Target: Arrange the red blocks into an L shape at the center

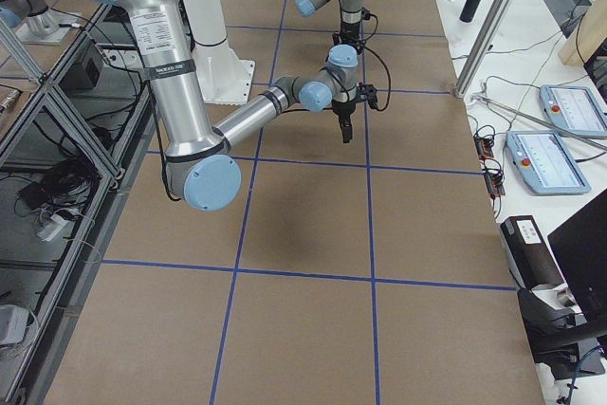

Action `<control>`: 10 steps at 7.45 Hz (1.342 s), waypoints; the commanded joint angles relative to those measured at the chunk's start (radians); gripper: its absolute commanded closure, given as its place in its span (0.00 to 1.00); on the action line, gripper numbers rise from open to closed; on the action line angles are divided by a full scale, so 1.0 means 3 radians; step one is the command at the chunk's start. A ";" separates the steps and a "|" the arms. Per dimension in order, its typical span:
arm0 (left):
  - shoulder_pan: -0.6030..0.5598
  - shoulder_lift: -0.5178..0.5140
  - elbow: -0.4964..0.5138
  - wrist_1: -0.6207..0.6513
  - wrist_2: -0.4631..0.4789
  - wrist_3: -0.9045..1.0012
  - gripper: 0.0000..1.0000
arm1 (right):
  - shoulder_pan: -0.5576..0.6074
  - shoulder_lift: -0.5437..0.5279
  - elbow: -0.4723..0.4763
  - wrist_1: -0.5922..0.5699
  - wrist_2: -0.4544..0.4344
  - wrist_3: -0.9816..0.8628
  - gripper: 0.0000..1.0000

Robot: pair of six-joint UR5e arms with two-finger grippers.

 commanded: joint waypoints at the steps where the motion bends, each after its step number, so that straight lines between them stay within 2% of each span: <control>1: 0.0030 -0.0283 0.0450 0.0005 -0.0012 -0.0733 1.00 | -0.0001 -0.0004 -0.0006 0.0000 0.0003 0.0016 0.00; 3: 0.0030 -0.0305 0.0463 -0.0036 -0.0017 -0.1144 1.00 | -0.0001 -0.0014 -0.0006 0.0000 0.0003 0.0011 0.00; 8: 0.0035 -0.0295 0.0397 -0.0046 -0.0232 -0.1175 1.00 | -0.0006 -0.0019 -0.0011 -0.0005 -0.0002 0.0011 0.00; 10: 0.0030 -0.0239 0.0330 -0.0214 -0.0242 -0.1216 1.00 | -0.0011 -0.0014 -0.0011 0.0000 -0.0002 0.0016 0.00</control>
